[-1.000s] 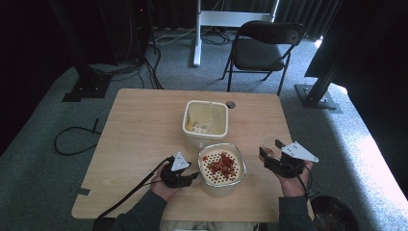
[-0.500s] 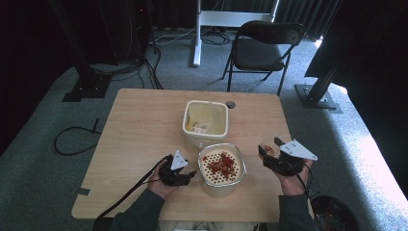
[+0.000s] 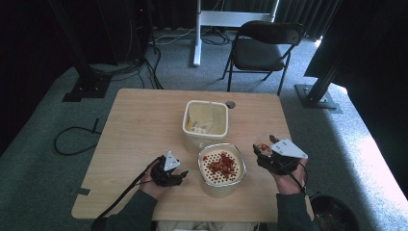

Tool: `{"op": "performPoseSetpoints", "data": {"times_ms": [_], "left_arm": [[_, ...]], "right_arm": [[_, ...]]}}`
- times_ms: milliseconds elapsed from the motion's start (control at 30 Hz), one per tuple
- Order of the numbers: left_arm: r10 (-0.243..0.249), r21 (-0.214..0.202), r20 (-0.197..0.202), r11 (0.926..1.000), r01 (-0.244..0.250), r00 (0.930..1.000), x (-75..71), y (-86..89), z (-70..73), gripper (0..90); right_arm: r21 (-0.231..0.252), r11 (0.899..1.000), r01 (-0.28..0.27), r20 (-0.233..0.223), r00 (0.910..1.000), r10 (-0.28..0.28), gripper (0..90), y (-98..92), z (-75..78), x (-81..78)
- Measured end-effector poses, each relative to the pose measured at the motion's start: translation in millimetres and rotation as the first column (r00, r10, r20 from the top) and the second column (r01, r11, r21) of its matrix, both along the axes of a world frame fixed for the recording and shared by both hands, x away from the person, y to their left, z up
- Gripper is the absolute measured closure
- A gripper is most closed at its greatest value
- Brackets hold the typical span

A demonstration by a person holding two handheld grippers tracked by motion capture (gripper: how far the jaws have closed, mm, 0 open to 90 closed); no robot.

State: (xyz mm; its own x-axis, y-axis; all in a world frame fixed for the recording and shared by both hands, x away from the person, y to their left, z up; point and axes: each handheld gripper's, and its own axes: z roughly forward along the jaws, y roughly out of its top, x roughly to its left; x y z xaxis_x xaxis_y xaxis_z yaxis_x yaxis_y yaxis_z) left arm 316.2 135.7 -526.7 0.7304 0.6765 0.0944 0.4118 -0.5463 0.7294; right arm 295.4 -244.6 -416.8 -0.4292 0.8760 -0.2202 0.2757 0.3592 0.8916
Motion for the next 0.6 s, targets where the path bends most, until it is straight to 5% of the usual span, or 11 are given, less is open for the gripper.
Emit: {"op": "performPoseSetpoints", "data": {"times_ms": [333, 600], "left_arm": [[0.059, 0.002, -0.012, 0.9982, -0.059, 0.9982, 2.6, 27.6, -4.5, 41.8], [0.07, 0.001, -0.012, 0.9976, -0.07, 0.9975, 3.9, 30.6, -4.9, 41.7]], "right_arm": [[-0.077, 0.997, -0.023, 0.021, 0.9995, 0.024, 32.7, 15.0, 3.8, -0.7], [-0.132, 0.991, -0.037, 0.036, 0.9985, 0.042, 32.8, 23.9, 5.7, -0.8]]}}
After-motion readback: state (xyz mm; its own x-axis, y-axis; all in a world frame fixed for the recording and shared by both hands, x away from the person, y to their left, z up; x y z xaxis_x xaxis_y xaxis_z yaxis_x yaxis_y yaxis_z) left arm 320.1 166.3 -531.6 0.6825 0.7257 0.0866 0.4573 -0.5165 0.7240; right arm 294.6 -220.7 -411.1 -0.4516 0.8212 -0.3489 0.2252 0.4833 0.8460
